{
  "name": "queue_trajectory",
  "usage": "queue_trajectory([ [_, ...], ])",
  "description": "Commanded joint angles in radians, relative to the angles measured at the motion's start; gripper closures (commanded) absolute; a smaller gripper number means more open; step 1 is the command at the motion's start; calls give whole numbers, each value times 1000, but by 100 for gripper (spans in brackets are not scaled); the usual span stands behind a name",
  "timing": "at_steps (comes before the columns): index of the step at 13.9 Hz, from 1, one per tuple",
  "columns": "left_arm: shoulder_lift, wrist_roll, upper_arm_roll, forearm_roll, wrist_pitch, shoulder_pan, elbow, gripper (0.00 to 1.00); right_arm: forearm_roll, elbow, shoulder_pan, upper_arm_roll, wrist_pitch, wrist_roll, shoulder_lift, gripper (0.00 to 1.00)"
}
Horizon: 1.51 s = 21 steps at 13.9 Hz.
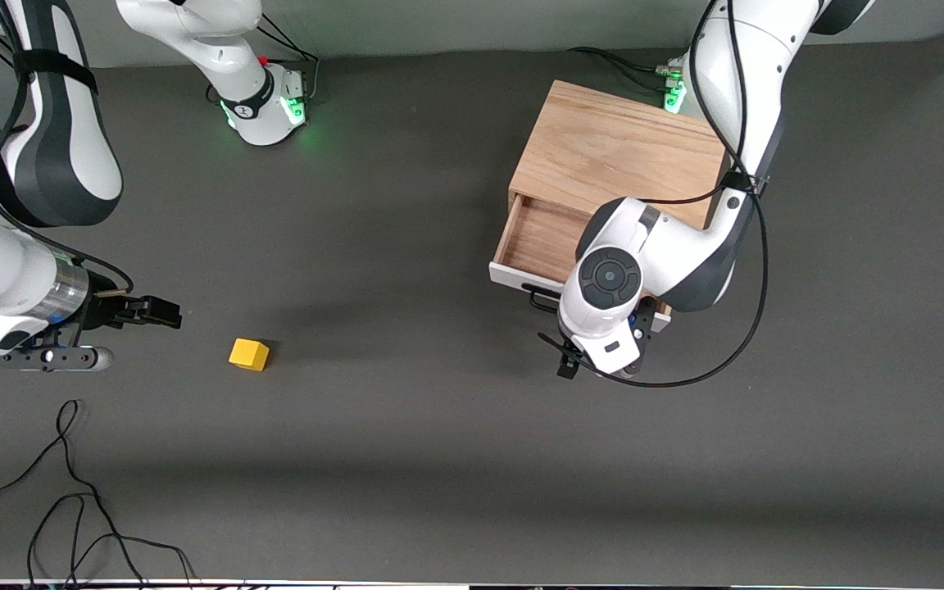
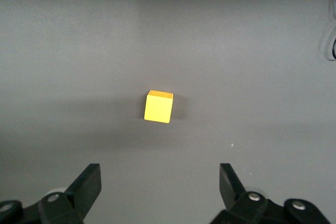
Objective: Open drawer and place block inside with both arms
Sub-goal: 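Lower the right gripper over the yellow cube while the left gripper withdraws, then close the right gripper on the yellow cube and lift it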
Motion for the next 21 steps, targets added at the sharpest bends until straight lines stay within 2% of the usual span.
queue_trajectory([
  [1, 44, -3, 25, 21, 96, -5, 88, 0, 3, -90, 10, -8, 117, 24, 1, 0],
  [4, 60, -3, 37, 21, 97, -5, 126, 0, 5, -141, 10, -8, 212, 24, 34, 0],
  [8, 60, 0, 39, 29, 96, -5, 137, 0, 6, -155, 10, -8, 318, 26, 126, 0],
  [11, 35, 35, 54, 117, 27, 3, 228, 0, 6, -227, 10, -8, 441, 28, 154, 0],
  [13, 1, 205, 46, 115, -120, 46, 281, 0, 6, -270, 12, -8, 502, 28, 165, 0],
  [15, -80, 393, 43, 37, -247, 119, 286, 0, 6, -285, 12, -8, 522, 28, 177, 0],
  [19, -213, 832, 48, -22, -545, 227, 267, 0, 6, -328, 35, -8, 602, 69, 203, 0],
  [21, -287, 977, 48, -23, -585, 285, 205, 0, 6, -333, 35, -8, 633, 72, 226, 0],
])
